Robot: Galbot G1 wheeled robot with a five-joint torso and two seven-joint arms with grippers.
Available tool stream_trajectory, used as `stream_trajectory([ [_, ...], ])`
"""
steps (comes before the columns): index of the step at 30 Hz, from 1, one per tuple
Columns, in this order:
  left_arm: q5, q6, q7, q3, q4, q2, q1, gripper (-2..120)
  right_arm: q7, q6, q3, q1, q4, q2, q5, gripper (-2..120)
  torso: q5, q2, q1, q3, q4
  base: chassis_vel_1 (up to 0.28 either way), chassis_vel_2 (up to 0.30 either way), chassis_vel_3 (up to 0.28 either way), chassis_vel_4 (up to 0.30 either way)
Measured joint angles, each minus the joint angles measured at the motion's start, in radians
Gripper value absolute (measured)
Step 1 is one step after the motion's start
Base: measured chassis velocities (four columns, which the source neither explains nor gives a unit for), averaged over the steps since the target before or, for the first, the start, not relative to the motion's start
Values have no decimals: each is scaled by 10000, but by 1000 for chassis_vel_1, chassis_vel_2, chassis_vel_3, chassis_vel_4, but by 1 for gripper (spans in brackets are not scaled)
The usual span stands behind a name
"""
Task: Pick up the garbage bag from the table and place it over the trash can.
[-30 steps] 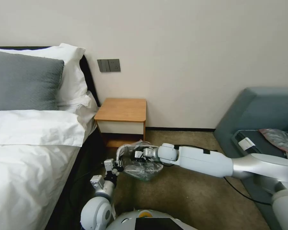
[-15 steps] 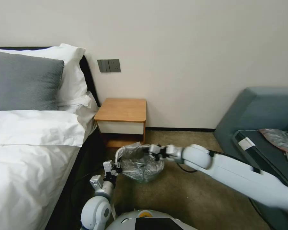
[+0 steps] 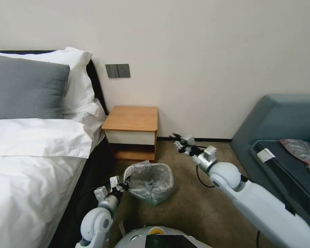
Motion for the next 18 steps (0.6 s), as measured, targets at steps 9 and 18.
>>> stream_trajectory([
  [9, -137, 130, 629, 70, 687, 739, -328, 3, -476, 531, 1387, -1766, -209, 1415, -647, 65, -2, 0, 0, 0, 7, 0, 0, 0, 0],
  [18, 8, -56, 894, 186, 1055, 682, -223, 3, -701, 557, 1084, -1908, -300, 2065, -970, 97, 3, 0, 0, 0, 9, 0, 0, 0, 0],
])
